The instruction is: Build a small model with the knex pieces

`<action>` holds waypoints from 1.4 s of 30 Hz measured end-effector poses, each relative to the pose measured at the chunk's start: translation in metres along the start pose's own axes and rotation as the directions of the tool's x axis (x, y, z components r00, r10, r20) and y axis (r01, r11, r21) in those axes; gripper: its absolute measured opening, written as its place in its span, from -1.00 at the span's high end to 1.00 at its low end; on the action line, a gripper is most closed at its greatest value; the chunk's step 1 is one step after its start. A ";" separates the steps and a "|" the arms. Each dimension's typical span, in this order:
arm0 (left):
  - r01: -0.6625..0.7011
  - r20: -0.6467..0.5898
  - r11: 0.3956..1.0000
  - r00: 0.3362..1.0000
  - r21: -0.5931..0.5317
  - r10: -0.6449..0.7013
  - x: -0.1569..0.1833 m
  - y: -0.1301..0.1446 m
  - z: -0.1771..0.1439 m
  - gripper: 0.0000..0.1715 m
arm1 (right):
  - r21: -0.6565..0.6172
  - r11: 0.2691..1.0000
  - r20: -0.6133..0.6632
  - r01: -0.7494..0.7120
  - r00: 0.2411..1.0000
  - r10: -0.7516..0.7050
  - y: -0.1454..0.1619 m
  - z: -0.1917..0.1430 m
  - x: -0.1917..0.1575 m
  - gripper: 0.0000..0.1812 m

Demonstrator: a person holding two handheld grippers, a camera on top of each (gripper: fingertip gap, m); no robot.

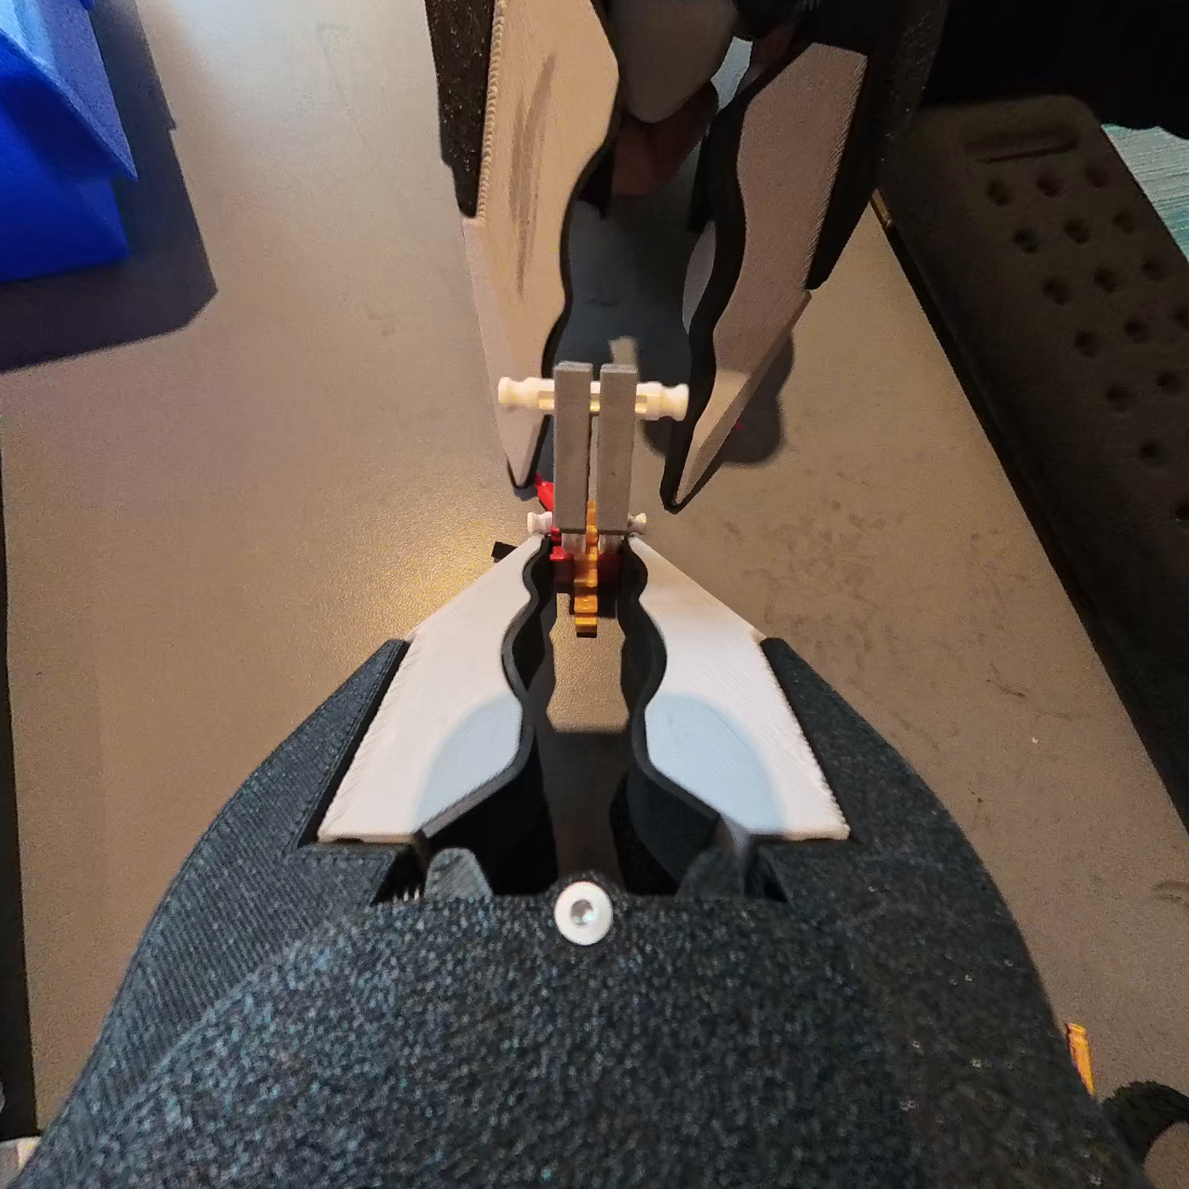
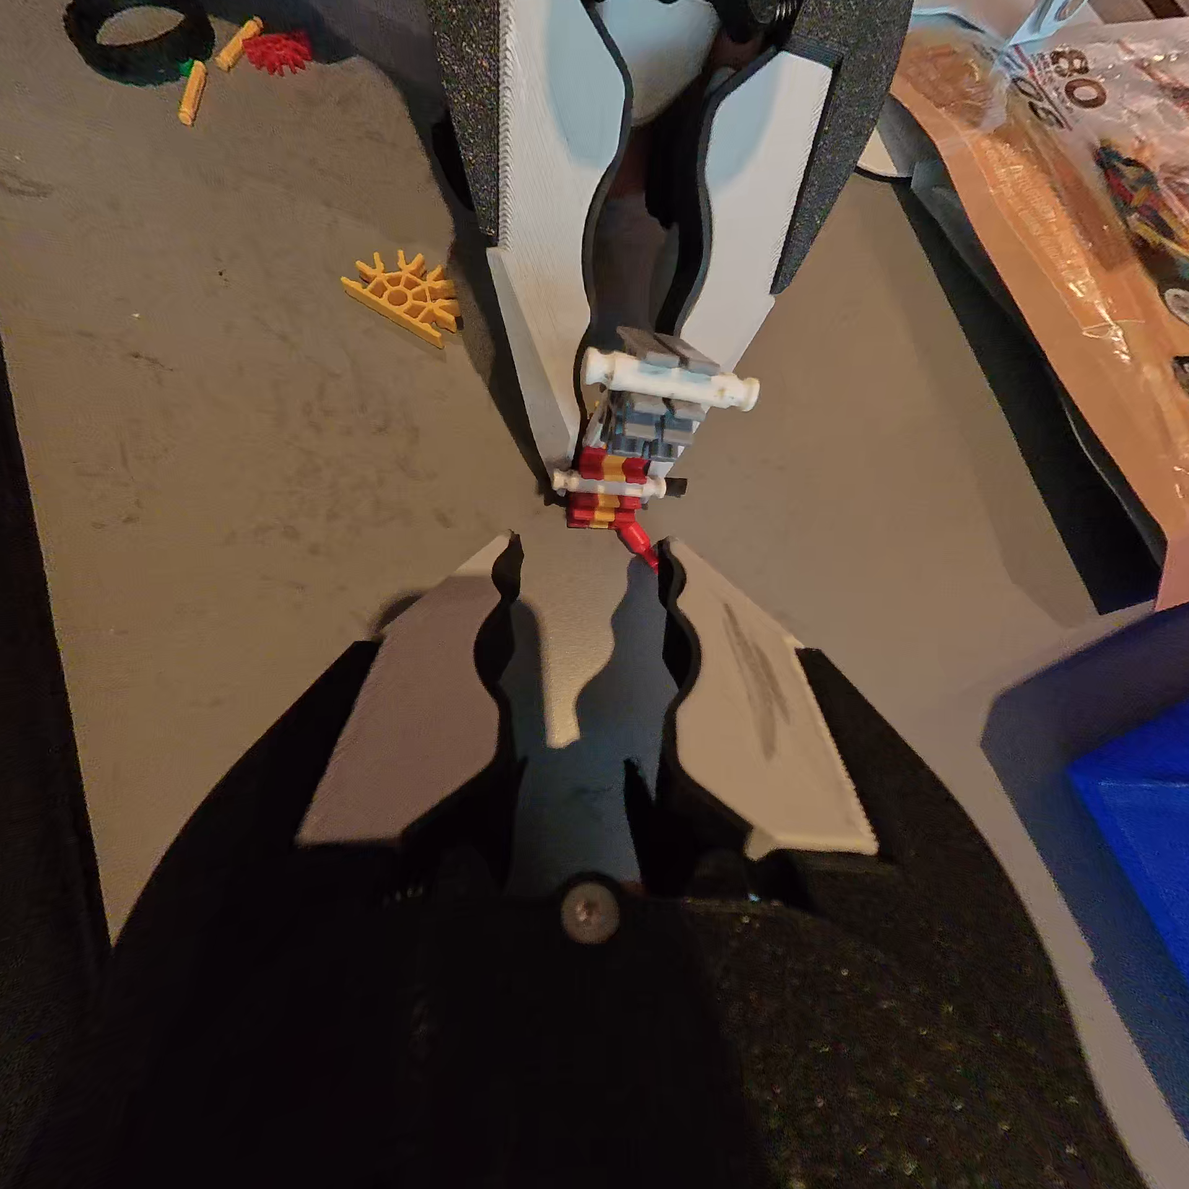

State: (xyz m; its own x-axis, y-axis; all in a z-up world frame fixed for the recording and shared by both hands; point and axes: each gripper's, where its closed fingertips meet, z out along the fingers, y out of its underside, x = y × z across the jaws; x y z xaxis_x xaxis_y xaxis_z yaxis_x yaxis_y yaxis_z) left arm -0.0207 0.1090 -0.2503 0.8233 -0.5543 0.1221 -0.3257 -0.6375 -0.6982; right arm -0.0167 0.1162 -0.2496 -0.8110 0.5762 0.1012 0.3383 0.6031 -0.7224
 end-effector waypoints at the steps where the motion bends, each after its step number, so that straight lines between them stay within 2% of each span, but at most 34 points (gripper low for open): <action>1: 0.002 -0.002 1.000 1.000 0.001 -0.002 0.000 0.000 0.000 0.81 | 0.000 1.000 0.005 -0.007 1.000 0.007 0.000 0.000 0.000 0.54; 6: 0.004 -0.008 1.000 1.000 0.001 -0.004 0.000 0.000 0.000 0.80 | 0.008 0.999 -0.008 -0.032 0.999 0.032 0.001 -0.003 0.003 0.53; 10: 0.005 -0.010 1.000 1.000 -0.001 -0.005 0.001 0.000 0.000 0.80 | 0.027 0.998 -0.013 -0.058 0.998 0.058 -0.001 -0.023 -0.003 0.53; 18: 0.014 -0.053 1.000 0.999 -0.019 -0.015 0.008 0.000 -0.001 0.63 | -0.083 0.996 -0.001 -0.007 1.000 0.007 0.020 -0.060 -0.067 0.59; 22: 0.014 -0.056 0.998 0.998 -0.057 -0.017 0.012 0.000 -0.002 0.54 | -0.120 0.993 -0.027 -0.016 1.000 0.012 0.031 -0.069 -0.083 0.60; 28: 0.016 0.009 0.989 1.000 -0.146 -0.014 0.011 0.000 -0.003 0.47 | -0.157 0.987 -0.035 0.022 0.999 -0.028 0.037 -0.066 -0.091 0.68; 32: 0.082 0.061 0.982 0.996 -0.172 -0.073 0.010 0.000 -0.004 0.44 | -0.196 0.979 0.007 0.061 0.998 -0.061 0.038 -0.061 -0.097 0.76; 36: 0.170 0.094 0.978 0.983 -0.124 -0.159 0.010 0.000 -0.003 0.45 | -0.232 0.968 0.015 0.096 0.995 -0.095 0.039 -0.054 -0.095 0.95; 42: 0.205 0.154 0.972 0.970 -0.113 -0.186 0.015 0.008 -0.011 0.44 | -0.202 0.976 0.020 0.085 0.996 -0.083 0.032 -0.051 -0.095 0.95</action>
State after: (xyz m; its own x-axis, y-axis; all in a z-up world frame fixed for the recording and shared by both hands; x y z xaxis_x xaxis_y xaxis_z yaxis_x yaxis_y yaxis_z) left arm -0.0165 0.0897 -0.2462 0.9313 -0.3364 0.1397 -0.2007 -0.7938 -0.5741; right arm 0.0954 0.1088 -0.2475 -0.8456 0.5131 0.1473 0.3573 0.7489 -0.5581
